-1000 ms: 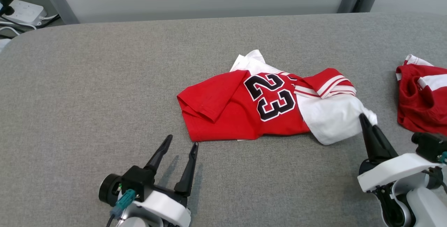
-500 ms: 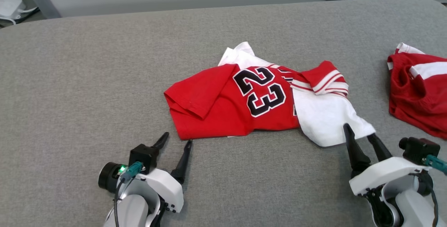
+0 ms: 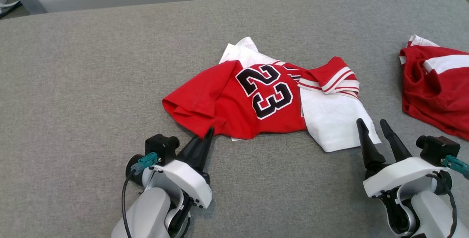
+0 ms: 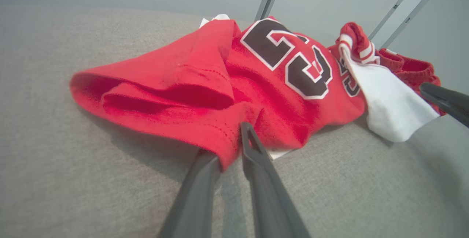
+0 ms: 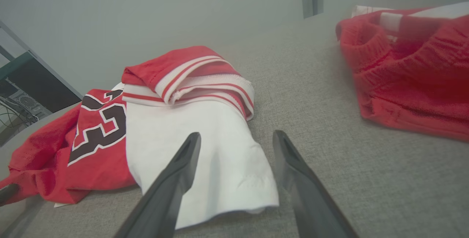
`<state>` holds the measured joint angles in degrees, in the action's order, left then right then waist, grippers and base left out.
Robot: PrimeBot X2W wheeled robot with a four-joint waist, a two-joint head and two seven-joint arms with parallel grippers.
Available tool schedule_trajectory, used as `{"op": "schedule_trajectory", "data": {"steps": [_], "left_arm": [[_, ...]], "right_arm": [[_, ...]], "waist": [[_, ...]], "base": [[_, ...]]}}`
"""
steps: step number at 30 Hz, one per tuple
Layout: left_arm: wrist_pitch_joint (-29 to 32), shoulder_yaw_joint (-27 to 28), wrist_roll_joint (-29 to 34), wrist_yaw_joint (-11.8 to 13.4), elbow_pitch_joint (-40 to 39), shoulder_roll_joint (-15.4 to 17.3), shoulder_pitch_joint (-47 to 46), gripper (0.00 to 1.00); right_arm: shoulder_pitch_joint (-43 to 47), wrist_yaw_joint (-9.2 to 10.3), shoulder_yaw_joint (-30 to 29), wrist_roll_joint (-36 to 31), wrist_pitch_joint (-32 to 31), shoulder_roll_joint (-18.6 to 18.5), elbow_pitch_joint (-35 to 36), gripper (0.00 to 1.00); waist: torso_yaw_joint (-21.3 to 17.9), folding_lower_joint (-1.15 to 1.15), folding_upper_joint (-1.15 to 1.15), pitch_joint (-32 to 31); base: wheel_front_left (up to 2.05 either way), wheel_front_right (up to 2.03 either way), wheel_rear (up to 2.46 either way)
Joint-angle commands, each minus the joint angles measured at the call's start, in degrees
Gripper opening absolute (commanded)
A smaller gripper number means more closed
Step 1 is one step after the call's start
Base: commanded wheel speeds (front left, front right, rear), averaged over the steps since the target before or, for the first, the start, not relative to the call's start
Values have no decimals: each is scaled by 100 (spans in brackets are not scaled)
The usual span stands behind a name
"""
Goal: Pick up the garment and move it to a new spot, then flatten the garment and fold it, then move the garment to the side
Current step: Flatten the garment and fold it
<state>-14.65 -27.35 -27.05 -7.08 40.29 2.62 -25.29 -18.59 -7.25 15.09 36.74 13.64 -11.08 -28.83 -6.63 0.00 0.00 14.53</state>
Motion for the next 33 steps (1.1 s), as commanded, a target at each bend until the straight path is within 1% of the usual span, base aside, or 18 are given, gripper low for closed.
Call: {"op": "schedule_trajectory", "data": {"steps": [1, 5, 9, 15, 19, 22, 23, 24, 26, 27, 28, 29, 33], "left_arm": [[-35, 58, -148, -38, -313, 99, -208, 0], [-35, -50, -223, -39, -982, 329, -198, 0], [-35, 20, -106, -40, -1525, 502, -82, 0], [-35, 232, 21, -33, -2004, 582, 120, 0], [55, 274, 28, 56, -2055, 673, 149, 0], [292, 270, 53, 110, -1907, 781, 46, 0], [371, 248, 74, 110, -1822, 815, -9, 8], [412, 243, 73, 106, -1729, 827, -78, 10], [522, 174, 125, 88, -1456, 884, -248, 7], [502, 172, 118, 77, -1318, 884, -346, 0], [535, 107, 195, 68, -1141, 929, -455, 0], [535, 107, 195, 68, -1141, 929, -455, 0], [401, 54, 363, 70, -428, 990, -956, 0]], "right_arm": [[-130, -24, 104, -89, 92, -62, 122, 100], [-136, -24, 90, -111, 114, -36, 117, 100], [-101, -24, 102, -112, 125, -14, 61, 100], [-23, -24, 110, -131, 132, -4, -40, 100], [-11, -24, 113, -158, 134, 20, -85, 100], [-35, -24, 159, -174, 135, 62, -108, 100], [-51, -24, 199, -175, 135, 78, -118, 100], [-70, -24, 238, -172, 135, 89, -123, 100], [-103, -24, 299, -162, 135, 105, -131, 100], [-117, -24, 323, -160, 135, 110, -133, 100], [-131, -24, 345, -158, 135, 117, -136, 100], [-131, -24, 345, -158, 135, 117, -136, 100], [-173, -24, 426, -143, 135, 145, -144, 100]], "waist": [[49, 0, 0, -1], [235, 0, 0, -49], [493, 0, 0, -153], [877, 0, 0, -307], [990, 0, 0, -357], [965, 0, 0, -357], [928, 0, 0, -351], [885, 0, 0, -337], [777, 0, 0, -304], [717, 0, 0, -282], [648, 0, 0, -258], [648, 0, 0, -258], [363, 0, 0, -129]], "base": [[0, 0, 0], [0, 0, 0], [0, 0, 0], [0, 0, 0], [0, 0, 0], [0, 0, 0], [0, 0, 0], [0, 0, 0], [0, 0, 0], [0, 0, 0], [0, 0, 0], [0, 0, 0], [0, 0, 0]]}}
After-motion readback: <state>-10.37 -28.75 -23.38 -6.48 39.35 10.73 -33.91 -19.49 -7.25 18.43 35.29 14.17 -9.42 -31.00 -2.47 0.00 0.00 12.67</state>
